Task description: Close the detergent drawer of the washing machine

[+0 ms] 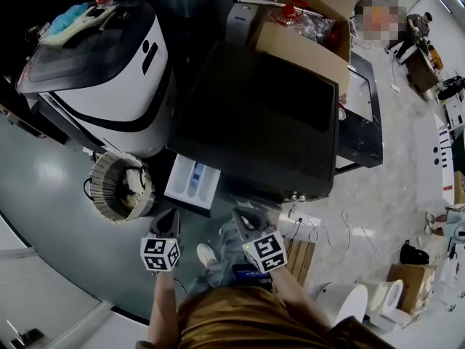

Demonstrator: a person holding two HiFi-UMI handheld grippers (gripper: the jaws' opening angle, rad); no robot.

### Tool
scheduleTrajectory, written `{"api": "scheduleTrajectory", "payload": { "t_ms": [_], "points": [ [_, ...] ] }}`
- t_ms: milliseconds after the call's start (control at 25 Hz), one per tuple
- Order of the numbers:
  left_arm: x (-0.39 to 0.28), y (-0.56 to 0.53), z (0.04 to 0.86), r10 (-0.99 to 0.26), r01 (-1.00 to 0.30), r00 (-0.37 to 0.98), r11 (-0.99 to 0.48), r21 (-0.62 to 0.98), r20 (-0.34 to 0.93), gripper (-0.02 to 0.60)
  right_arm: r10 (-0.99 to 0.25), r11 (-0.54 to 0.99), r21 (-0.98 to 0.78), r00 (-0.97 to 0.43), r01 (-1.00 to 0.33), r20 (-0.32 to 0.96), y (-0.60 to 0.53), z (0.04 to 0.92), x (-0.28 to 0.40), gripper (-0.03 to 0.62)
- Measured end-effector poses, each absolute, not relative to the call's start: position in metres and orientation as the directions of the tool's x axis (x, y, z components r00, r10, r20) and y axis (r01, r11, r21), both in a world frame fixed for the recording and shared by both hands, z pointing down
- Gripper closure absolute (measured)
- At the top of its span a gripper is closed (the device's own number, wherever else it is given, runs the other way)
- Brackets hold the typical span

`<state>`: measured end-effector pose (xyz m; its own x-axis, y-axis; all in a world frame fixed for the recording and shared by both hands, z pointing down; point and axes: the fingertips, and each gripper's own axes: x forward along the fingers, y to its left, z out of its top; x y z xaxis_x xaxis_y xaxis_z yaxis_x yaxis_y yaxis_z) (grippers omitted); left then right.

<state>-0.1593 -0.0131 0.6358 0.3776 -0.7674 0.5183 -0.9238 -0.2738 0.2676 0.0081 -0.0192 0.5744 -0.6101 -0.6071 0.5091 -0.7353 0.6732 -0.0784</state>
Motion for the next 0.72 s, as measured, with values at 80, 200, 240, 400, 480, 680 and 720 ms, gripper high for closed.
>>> {"api": "scheduleTrajectory", "payload": {
  "t_ms": [80,200,240,400,480,680,720],
  "points": [
    [-0.1576,-0.0139,0.6369,-0.764,-0.923,0.379,-0.274,0.270,0.522,0.557,-0.606,0.672,-0.081,-0.610,-0.736,0.511,-0.0202,0.5757,0.0098,0.582],
    [-0.1537,-0.0155,0.6381,-0.761,-0.921,0.384,-0.277,0.274,0.523,0.557,-0.606,0.671,-0.082,-0.608,-0.737,0.514,-0.0215,0.5777,0.0122,0.582],
    [-0.1525,-0.0161,0.6384,-0.760,-0.921,0.385,-0.278,0.274,0.523,0.557,-0.605,0.672,-0.082,-0.610,-0.736,0.512,-0.0215,0.5784,0.0124,0.582],
    [-0.1516,-0.0171,0.6390,-0.763,-0.918,0.389,-0.273,0.288,0.516,0.557,-0.596,0.681,-0.090,-0.622,-0.727,0.508,-0.0209,0.5794,0.0112,0.582],
    [-0.1521,-0.0173,0.6397,-0.764,-0.917,0.389,-0.268,0.294,0.514,0.557,-0.589,0.683,-0.099,-0.626,-0.723,0.511,-0.0201,0.5813,0.0115,0.582],
    [-0.1515,-0.0173,0.6393,-0.768,-0.919,0.382,-0.256,0.300,0.515,0.557,-0.582,0.684,-0.107,-0.629,-0.721,0.516,-0.0200,0.5797,0.0124,0.582],
    [-0.1515,-0.0175,0.6390,-0.767,-0.919,0.382,-0.257,0.299,0.515,0.557,-0.580,0.686,-0.107,-0.630,-0.719,0.517,-0.0198,0.5795,0.0121,0.582]
  ]
}}
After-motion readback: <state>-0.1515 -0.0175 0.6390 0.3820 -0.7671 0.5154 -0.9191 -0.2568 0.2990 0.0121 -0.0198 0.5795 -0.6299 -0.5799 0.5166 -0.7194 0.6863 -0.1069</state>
